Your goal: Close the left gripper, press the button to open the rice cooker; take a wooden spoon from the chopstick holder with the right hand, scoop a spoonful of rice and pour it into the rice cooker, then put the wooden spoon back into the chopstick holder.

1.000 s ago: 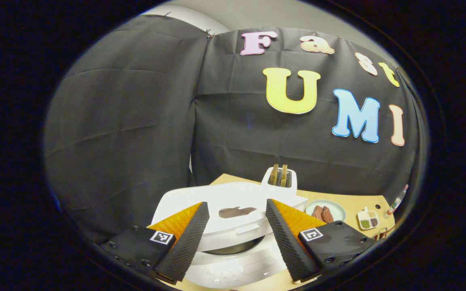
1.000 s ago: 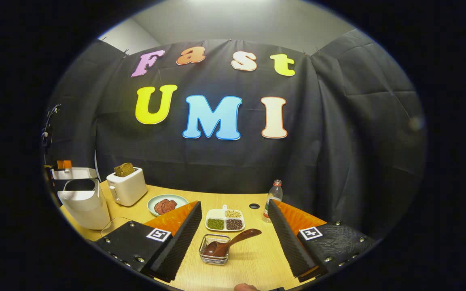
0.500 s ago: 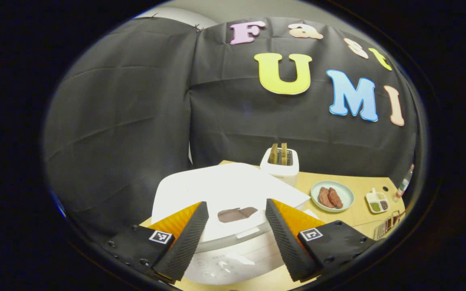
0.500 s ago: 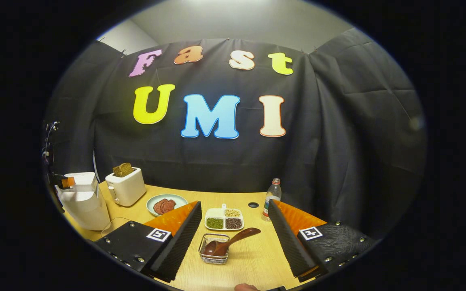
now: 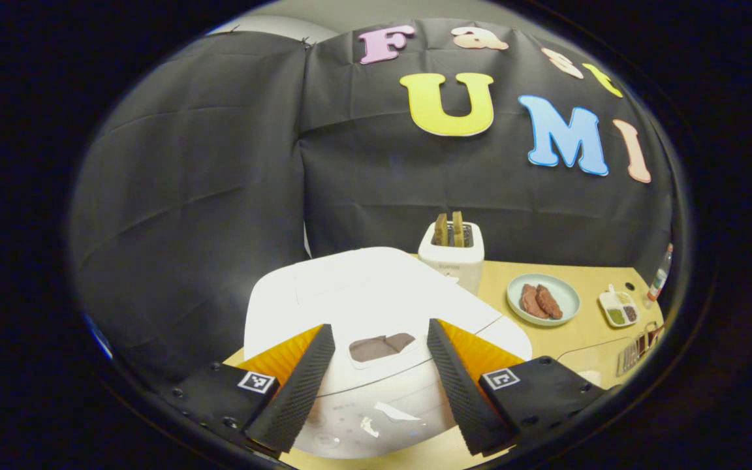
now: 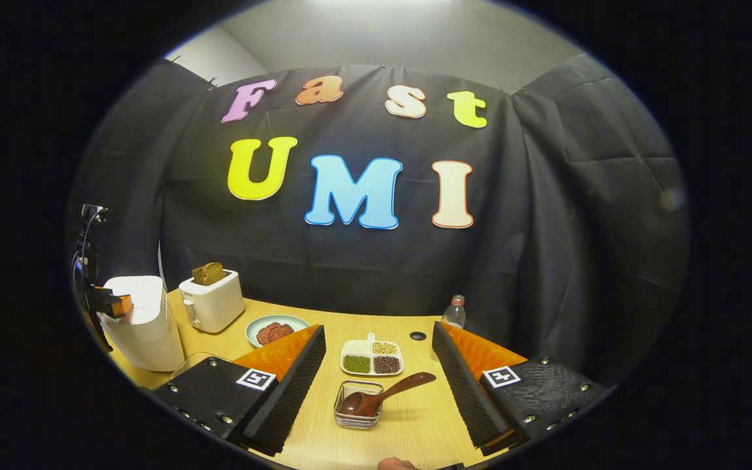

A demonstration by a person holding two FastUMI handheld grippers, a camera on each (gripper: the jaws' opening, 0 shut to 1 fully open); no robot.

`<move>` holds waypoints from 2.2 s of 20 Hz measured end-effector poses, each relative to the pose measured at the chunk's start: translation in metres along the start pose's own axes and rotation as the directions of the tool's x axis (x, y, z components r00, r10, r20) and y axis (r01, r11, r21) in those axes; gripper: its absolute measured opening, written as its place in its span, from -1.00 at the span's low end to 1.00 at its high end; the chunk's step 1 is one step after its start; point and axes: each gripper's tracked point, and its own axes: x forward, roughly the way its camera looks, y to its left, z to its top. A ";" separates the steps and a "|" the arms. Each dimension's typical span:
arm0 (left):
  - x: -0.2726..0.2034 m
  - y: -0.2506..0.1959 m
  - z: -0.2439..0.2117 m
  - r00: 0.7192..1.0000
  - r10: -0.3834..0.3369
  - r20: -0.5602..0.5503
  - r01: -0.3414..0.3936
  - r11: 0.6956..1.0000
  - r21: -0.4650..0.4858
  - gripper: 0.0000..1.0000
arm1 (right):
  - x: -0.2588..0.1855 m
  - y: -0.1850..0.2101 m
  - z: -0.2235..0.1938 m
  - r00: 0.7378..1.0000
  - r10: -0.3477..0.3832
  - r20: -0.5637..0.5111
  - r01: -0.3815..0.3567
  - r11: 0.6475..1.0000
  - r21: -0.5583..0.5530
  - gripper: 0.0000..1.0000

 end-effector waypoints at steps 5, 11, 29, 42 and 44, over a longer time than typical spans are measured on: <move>-0.001 -0.002 0.002 0.999 -0.031 0.022 0.031 1.000 0.002 0.93 | 0.000 0.017 0.004 0.999 0.034 0.001 -0.034 0.999 0.009 1.00; -0.026 -0.013 0.026 0.991 -0.111 0.071 0.111 0.994 -0.006 0.98 | -0.004 0.028 0.029 0.997 0.071 0.035 -0.073 0.996 0.049 0.99; -0.226 -0.086 0.180 0.823 -0.290 0.489 0.267 0.957 0.117 1.00 | -0.048 0.044 0.114 0.972 0.080 0.220 -0.097 0.993 0.064 0.99; -0.236 -0.101 0.166 0.815 -0.309 0.491 0.307 0.948 0.087 1.00 | -0.058 0.039 0.104 0.974 0.071 0.215 -0.090 0.993 0.079 0.99; -0.236 -0.098 0.169 0.819 -0.304 0.487 0.296 0.950 0.096 1.00 | -0.059 0.039 0.103 0.976 0.072 0.205 -0.088 0.994 0.066 0.99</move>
